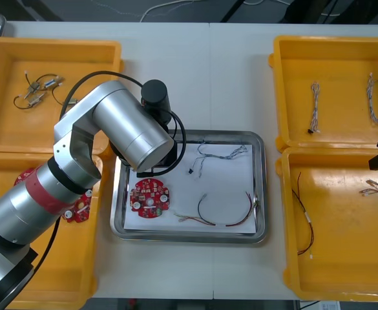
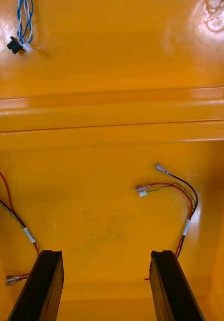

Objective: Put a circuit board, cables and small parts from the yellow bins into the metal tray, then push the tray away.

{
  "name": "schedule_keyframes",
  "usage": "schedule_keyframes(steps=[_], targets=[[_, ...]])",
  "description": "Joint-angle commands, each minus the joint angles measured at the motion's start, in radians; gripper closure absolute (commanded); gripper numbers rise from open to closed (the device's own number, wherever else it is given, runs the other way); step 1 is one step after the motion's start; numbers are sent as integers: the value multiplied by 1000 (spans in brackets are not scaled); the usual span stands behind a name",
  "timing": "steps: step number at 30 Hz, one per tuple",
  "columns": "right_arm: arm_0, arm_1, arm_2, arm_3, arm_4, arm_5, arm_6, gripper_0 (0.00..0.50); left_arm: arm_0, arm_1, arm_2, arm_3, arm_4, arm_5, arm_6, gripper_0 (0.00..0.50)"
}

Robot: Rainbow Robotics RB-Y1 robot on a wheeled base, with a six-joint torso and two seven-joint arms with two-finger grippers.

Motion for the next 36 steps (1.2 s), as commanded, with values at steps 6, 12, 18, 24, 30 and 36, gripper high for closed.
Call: schedule_keyframes(steps=[6, 12, 18, 24, 30, 36], targets=[[10, -30, -33, -45, -9, 3, -25, 0, -49, -39, -18, 3, -20, -11, 94, 500], [12, -21, -34, -59, -14, 3, -22, 0, -49, -39, -20, 4, -18, -11, 97, 418], [12, -3, -34, -76, -6, 3, -21, 0, -49, -39, -18, 3, -15, -11, 99, 153], [10, 11, -34, -95, -6, 3, -19, 0, -51, -39, -17, -5, -15, -9, 99, 2], [12, 13, -34, -112, -20, 3, -18, 0, -64, -39, 16, -43, 10, 51, 93, 0], [12, 14, -34, -129, -37, 3, -15, 0, -100, -37, 100, -131, 94, 196, 83, 0]])
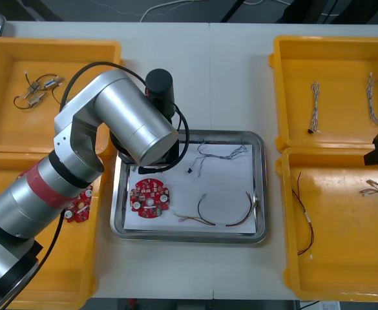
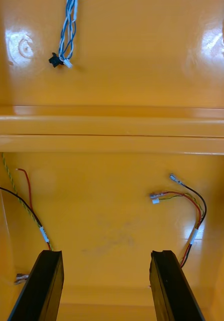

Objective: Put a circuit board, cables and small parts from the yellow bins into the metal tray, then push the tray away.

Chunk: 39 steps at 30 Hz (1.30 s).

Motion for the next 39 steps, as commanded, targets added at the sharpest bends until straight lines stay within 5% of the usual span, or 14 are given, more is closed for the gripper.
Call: schedule_keyframes(steps=[1, 7, 27, 39], targets=[[10, 11, -34, -44, -21, 3, -15, 0, -74, -21, 91, -102, 71, 104, 59, 0], [7, 11, -22, -87, -41, 3, -2, 0, -103, 12, 166, -150, 158, 163, 50, 0], [-177, 11, 265, -116, -127, 3, 47, 0, -72, 299, 416, -197, 526, 163, -171, 0], [-328, 12, 587, -116, -144, -22, 67, 0, 55, 447, 533, -196, 530, 163, -427, 0]])
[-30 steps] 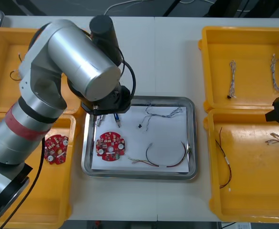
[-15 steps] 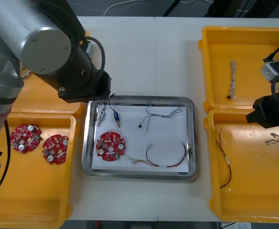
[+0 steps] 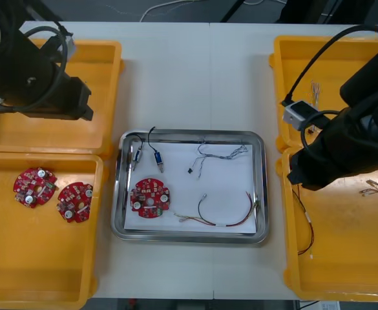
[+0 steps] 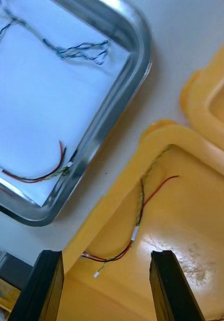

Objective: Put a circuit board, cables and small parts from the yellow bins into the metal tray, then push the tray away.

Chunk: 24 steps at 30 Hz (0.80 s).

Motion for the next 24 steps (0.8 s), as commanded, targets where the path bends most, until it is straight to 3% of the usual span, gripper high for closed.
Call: schedule_keyframes(steps=[1, 5, 13, 24], targets=[[-100, 13, 152, -24, -16, -31, 49, 0, 60, 102, 57, -28, 13, 6, -80, 0], [-154, 33, 259, -13, -17, -68, 49, 0, 98, 141, 80, -28, 25, 6, -91, 0], [-297, 135, 469, 69, 3, -105, 69, 0, 244, 179, 196, -42, 42, 6, -109, 0], [-447, 234, 749, 158, 90, -264, 126, 0, 374, 197, 284, -85, -15, -21, -141, 0]])
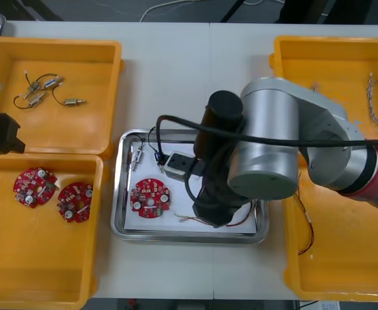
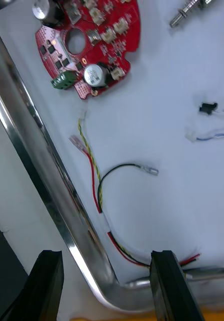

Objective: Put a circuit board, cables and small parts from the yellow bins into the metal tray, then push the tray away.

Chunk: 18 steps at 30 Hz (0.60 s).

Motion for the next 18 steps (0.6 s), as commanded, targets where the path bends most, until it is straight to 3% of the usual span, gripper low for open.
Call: schedule_keyframes(steps=[1, 9, 18], targets=[[-80, 43, 116, 2, 56, -66, 48, 0, 50, 46, 58, -38, -27, -17, -75, 0], [-91, 43, 216, 2, 128, -125, 183, 0, 88, 44, 93, -38, -37, -86, -83, 0], [-91, 85, 290, 2, 202, -129, 191, 0, 114, 43, 95, -38, -28, -165, -110, 0]])
